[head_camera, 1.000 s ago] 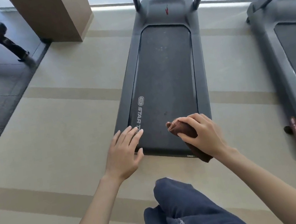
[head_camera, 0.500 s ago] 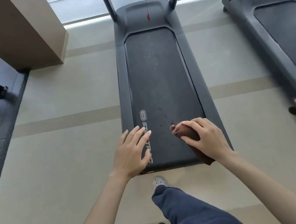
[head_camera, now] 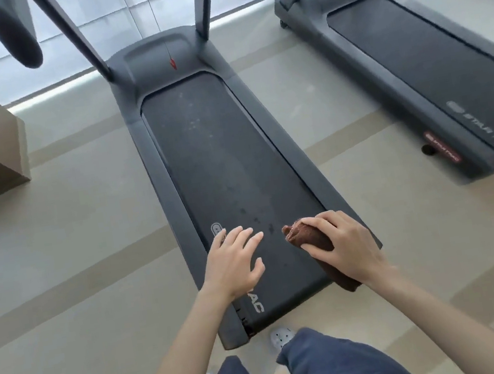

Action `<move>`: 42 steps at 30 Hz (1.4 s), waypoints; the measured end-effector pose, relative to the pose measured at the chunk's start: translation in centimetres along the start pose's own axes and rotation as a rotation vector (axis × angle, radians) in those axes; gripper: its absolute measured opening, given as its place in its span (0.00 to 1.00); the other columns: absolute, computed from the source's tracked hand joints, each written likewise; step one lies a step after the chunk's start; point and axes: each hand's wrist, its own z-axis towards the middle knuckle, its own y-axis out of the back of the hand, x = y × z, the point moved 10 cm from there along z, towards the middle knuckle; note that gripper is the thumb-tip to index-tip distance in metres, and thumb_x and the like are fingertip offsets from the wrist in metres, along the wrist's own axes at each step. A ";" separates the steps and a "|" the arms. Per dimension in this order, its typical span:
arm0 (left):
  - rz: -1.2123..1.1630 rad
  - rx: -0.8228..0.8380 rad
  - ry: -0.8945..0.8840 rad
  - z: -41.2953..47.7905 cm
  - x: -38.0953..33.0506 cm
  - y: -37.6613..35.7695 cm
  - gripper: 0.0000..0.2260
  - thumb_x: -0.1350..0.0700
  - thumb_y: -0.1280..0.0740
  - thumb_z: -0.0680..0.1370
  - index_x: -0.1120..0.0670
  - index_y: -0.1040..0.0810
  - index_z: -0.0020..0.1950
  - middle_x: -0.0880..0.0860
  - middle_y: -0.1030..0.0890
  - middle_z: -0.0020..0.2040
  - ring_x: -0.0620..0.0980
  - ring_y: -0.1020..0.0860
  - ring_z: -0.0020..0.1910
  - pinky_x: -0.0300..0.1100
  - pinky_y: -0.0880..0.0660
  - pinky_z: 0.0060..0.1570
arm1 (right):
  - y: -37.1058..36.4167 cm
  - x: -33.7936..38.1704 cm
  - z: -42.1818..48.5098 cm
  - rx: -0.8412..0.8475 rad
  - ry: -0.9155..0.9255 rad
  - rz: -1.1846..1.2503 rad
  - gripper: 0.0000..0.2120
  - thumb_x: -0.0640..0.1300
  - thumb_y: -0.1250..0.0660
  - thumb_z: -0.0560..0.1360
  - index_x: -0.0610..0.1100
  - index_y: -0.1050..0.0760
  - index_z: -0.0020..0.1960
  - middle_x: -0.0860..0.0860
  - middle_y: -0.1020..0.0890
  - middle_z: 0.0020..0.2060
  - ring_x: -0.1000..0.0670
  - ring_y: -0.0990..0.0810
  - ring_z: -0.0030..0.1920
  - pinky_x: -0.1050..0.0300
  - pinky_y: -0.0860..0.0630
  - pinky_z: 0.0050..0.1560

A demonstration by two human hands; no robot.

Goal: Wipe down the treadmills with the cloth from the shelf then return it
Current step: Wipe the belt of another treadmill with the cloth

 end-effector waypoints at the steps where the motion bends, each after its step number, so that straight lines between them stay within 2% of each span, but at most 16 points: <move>1: 0.006 0.019 -0.037 0.6 0.2 -0.5 0.22 0.47 0.39 0.73 0.51 0.25 0.66 0.51 0.23 0.64 0.53 0.27 0.65 0.53 0.36 0.68 | -0.3 -0.1 -0.2 -0.004 -0.033 -0.009 0.20 0.52 0.28 0.71 0.48 0.23 0.60 0.51 0.20 0.50 0.49 0.22 0.48 0.54 0.22 0.46; 5: 0.023 0.131 -0.153 2.0 1.5 -2.6 0.23 0.46 0.41 0.75 0.50 0.28 0.69 0.51 0.26 0.67 0.51 0.31 0.68 0.52 0.41 0.70 | -1.7 0.3 -1.2 -0.044 -0.190 -0.033 0.19 0.52 0.28 0.71 0.49 0.23 0.60 0.51 0.20 0.49 0.49 0.22 0.47 0.57 0.23 0.45; 8: 0.080 0.166 -0.254 2.5 3.3 -3.4 0.23 0.45 0.44 0.74 0.49 0.27 0.67 0.50 0.25 0.65 0.51 0.30 0.65 0.51 0.42 0.69 | -3.2 1.3 -1.8 -0.112 -0.312 -0.066 0.19 0.53 0.27 0.69 0.50 0.23 0.59 0.52 0.20 0.48 0.50 0.22 0.46 0.61 0.27 0.44; 11: 0.095 0.185 -0.340 2.7 6.7 -3.6 0.23 0.44 0.44 0.74 0.49 0.27 0.67 0.49 0.24 0.63 0.51 0.30 0.64 0.50 0.43 0.68 | -5.2 3.6 -1.8 -0.194 -0.443 -0.087 0.19 0.52 0.26 0.69 0.50 0.22 0.58 0.52 0.20 0.48 0.49 0.22 0.46 0.60 0.28 0.43; 13: 0.084 0.202 -0.401 2.5 9.3 -3.0 0.21 0.46 0.40 0.74 0.50 0.26 0.66 0.50 0.23 0.61 0.51 0.28 0.63 0.51 0.41 0.68 | -6.6 5.9 -1.6 -0.221 -0.533 -0.081 0.18 0.52 0.26 0.69 0.51 0.22 0.58 0.53 0.20 0.48 0.49 0.22 0.46 0.61 0.30 0.44; 15: 0.050 0.147 -0.476 2.0 11.6 -1.3 0.19 0.49 0.34 0.71 0.52 0.21 0.61 0.52 0.19 0.56 0.54 0.24 0.58 0.53 0.35 0.65 | -7.9 8.5 -1.0 -0.213 -0.584 -0.089 0.18 0.52 0.27 0.70 0.51 0.22 0.58 0.53 0.20 0.48 0.49 0.23 0.47 0.61 0.30 0.44; 18: 0.055 0.123 -0.663 0.5 13.7 -0.1 0.18 0.50 0.28 0.67 0.54 0.18 0.54 0.53 0.17 0.49 0.55 0.20 0.51 0.55 0.28 0.59 | -8.9 11.7 -0.2 -0.212 -0.640 -0.126 0.18 0.53 0.28 0.70 0.50 0.22 0.58 0.52 0.21 0.48 0.48 0.22 0.48 0.60 0.31 0.44; 21: 0.062 0.121 -0.785 -0.2 15.3 0.1 0.18 0.50 0.28 0.67 0.54 0.18 0.55 0.53 0.17 0.50 0.55 0.20 0.53 0.55 0.27 0.59 | -9.5 13.5 0.3 -0.253 -0.703 -0.150 0.18 0.53 0.28 0.70 0.49 0.22 0.59 0.52 0.20 0.48 0.48 0.22 0.47 0.61 0.31 0.43; 27: -0.005 0.092 -0.887 1.0 16.6 -2.1 0.20 0.50 0.29 0.68 0.54 0.20 0.59 0.54 0.19 0.56 0.55 0.23 0.59 0.56 0.30 0.62 | -12.9 12.6 0.4 -0.284 -0.787 -0.161 0.18 0.53 0.29 0.71 0.51 0.23 0.59 0.53 0.20 0.48 0.49 0.23 0.47 0.60 0.30 0.42; 31: -0.064 0.059 -0.963 1.9 16.4 -10.2 0.20 0.49 0.31 0.69 0.52 0.21 0.60 0.52 0.20 0.59 0.54 0.23 0.61 0.54 0.29 0.62 | -20.4 7.1 -0.4 -0.277 -0.809 -0.124 0.17 0.54 0.29 0.71 0.52 0.23 0.59 0.55 0.21 0.48 0.51 0.23 0.47 0.61 0.30 0.42; 35: -0.095 0.086 -0.893 4.1 17.7 -23.3 0.21 0.50 0.34 0.69 0.53 0.21 0.60 0.53 0.20 0.60 0.55 0.24 0.62 0.54 0.31 0.64 | -30.4 -0.5 -1.9 -0.262 -0.806 -0.172 0.17 0.54 0.29 0.71 0.53 0.23 0.59 0.55 0.21 0.48 0.51 0.24 0.48 0.62 0.32 0.41; 42: -0.106 0.155 -0.834 6.2 21.7 -45.0 0.20 0.51 0.33 0.71 0.54 0.22 0.62 0.54 0.22 0.62 0.55 0.26 0.64 0.54 0.32 0.65 | -48.8 -10.7 -4.1 -0.283 -0.813 -0.187 0.18 0.55 0.30 0.71 0.53 0.23 0.59 0.55 0.21 0.49 0.52 0.24 0.49 0.63 0.33 0.44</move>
